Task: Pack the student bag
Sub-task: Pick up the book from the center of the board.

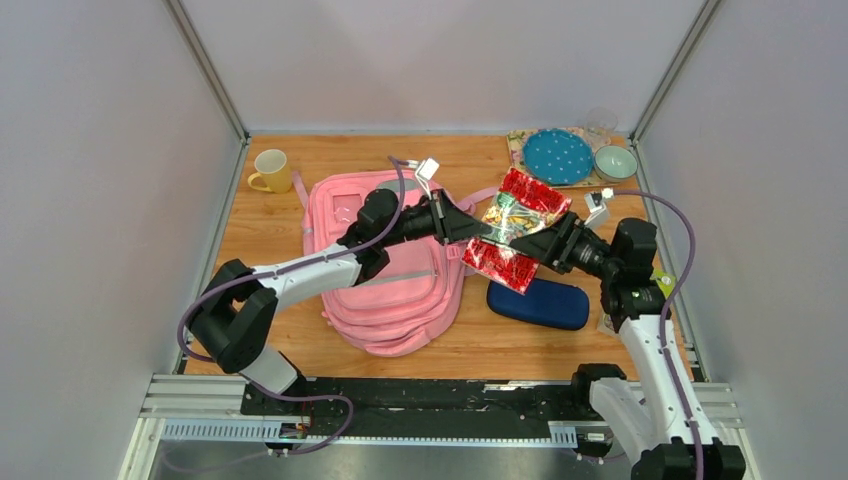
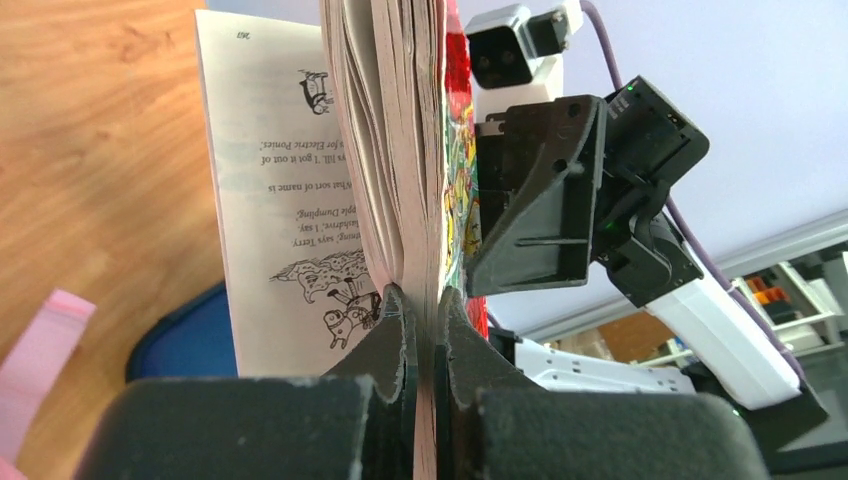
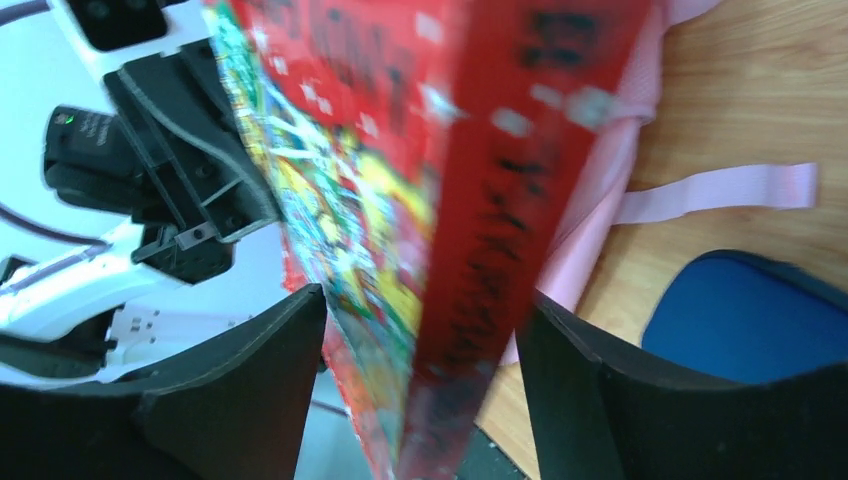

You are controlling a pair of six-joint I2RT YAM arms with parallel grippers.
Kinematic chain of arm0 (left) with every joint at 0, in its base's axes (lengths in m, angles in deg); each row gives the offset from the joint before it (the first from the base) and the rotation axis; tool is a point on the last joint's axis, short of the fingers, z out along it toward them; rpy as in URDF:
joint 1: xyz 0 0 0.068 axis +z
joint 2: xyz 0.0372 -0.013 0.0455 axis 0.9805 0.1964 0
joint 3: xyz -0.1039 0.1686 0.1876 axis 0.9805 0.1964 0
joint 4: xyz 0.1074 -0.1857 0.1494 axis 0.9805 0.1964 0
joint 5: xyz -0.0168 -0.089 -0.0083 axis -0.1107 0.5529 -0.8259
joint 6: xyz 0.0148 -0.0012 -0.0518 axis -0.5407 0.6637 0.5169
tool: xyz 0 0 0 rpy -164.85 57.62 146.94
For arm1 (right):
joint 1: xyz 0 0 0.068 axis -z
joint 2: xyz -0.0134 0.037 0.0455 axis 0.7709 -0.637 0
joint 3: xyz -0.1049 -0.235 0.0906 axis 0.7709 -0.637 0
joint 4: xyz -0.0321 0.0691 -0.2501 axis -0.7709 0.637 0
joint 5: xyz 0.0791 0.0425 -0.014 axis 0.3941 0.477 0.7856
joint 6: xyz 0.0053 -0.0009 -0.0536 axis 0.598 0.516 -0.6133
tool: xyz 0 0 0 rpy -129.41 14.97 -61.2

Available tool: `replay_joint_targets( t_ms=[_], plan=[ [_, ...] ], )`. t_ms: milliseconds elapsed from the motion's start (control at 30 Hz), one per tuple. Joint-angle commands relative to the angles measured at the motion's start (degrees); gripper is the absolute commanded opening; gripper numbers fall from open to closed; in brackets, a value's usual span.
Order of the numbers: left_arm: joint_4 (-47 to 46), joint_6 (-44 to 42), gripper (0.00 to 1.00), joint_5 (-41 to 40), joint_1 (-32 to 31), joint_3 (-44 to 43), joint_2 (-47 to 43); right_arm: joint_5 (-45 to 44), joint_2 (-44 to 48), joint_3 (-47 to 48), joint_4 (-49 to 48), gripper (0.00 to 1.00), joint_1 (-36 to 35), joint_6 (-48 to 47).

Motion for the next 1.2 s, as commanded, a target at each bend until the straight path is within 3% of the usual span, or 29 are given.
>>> replay_joint_targets(
  t_ms=[0,67,100,133,167,200,233,400,567,967,1167],
  plan=[
    [-12.7,5.4,0.0,2.8,-0.3,4.2,-5.4,-1.4,2.9,-2.1,-9.3,0.59,-5.2,6.1],
    [-12.0,4.7,0.0,2.6,-0.3,6.8,-6.5,-1.1,4.4,-3.2,-11.3,0.49,-5.9,8.4],
    [-11.9,4.4,0.0,2.6,-0.3,7.5,-7.7,-0.6,4.7,-3.6,-14.5,0.31,-6.0,9.5],
    [-11.7,4.0,0.0,2.8,-0.3,8.2,-8.3,-0.1,5.3,-4.1,-14.9,0.18,-6.0,10.7],
    [-9.9,2.7,0.0,2.9,-0.2,9.4,-8.9,0.2,5.5,-4.1,-14.8,0.06,-6.0,10.9],
    [-8.4,1.7,0.04,3.0,-0.3,9.8,-10.6,0.4,5.8,-4.0,-14.4,0.0,-6.0,10.9],
    [-6.7,0.5,0.24,2.7,-0.3,10.3,-11.6,1.2,6.6,-3.8,-13.9,0.0,-6.0,11.0],
    [6.8,-9.6,0.77,-3.9,-0.3,14.3,-21.5,3.6,10.5,-4.1,-13.0,0.0,-6.4,12.3],
    [10.9,-12.4,0.79,-6.4,-0.3,14.6,-25.2,5.3,13.0,-4.4,-15.3,0.0,-9.4,15.3],
    [4.7,-9.6,0.8,-1.3,-0.3,12.8,-22.3,2.7,12.4,-2.0,-21.0,0.0,-22.3,17.5],
    [2.9,-9.2,0.8,2.6,-0.3,13.2,-22.1,6.7,10.4,-2.7,-26.8,0.0,-27.0,17.1]
  ],
)
